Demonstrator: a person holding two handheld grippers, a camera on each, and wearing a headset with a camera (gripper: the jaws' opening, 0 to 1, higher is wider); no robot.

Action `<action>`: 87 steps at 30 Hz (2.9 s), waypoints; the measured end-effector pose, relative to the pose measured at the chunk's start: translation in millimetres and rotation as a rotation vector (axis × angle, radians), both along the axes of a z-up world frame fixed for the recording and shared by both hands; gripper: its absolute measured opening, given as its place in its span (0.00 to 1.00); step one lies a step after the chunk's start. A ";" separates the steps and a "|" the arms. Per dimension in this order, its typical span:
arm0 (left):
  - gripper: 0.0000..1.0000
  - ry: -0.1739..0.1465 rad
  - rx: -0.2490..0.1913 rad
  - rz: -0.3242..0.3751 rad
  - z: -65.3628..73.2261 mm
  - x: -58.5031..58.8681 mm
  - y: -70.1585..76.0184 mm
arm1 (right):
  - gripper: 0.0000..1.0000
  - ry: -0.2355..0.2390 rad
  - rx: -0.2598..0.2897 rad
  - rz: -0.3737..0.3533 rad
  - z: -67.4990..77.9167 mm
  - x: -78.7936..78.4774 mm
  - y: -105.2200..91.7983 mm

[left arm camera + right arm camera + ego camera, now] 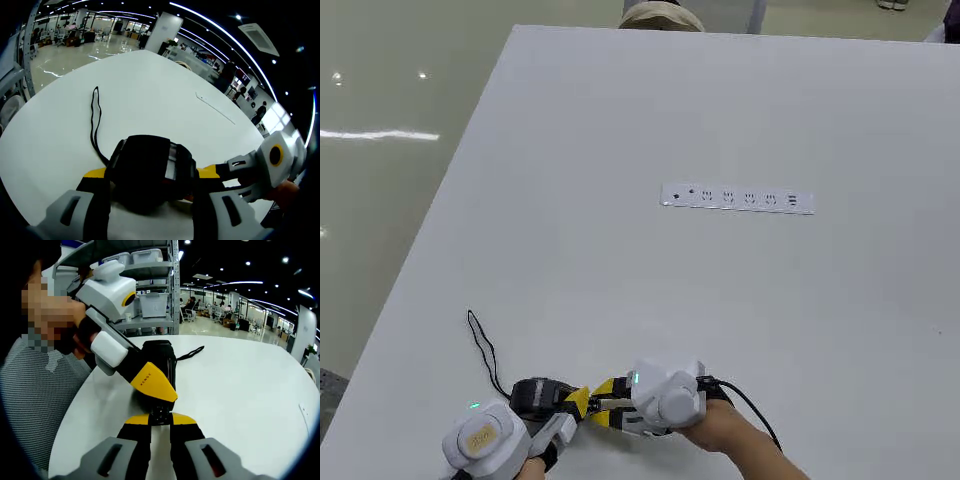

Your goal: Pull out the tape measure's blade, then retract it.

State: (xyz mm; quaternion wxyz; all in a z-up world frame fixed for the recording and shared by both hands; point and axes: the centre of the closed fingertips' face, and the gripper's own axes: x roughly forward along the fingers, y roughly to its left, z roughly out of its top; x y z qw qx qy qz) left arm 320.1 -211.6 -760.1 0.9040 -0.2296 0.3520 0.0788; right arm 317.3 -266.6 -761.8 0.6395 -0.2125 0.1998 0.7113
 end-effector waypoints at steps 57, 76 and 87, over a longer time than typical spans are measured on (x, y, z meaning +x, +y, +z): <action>0.65 0.039 0.016 -0.026 -8.5 -2.5 -10.3 | 0.13 0.009 0.005 -0.010 -17.8 -3.4 1.3; 0.66 0.071 0.086 -0.120 -9.5 -6.7 -12.6 | 0.16 0.023 -0.019 -0.057 -16.6 -3.3 -1.5; 0.70 0.051 0.104 -0.178 1.2 -9.2 -14.5 | 0.22 0.011 -0.035 -0.081 -14.4 -2.6 -11.6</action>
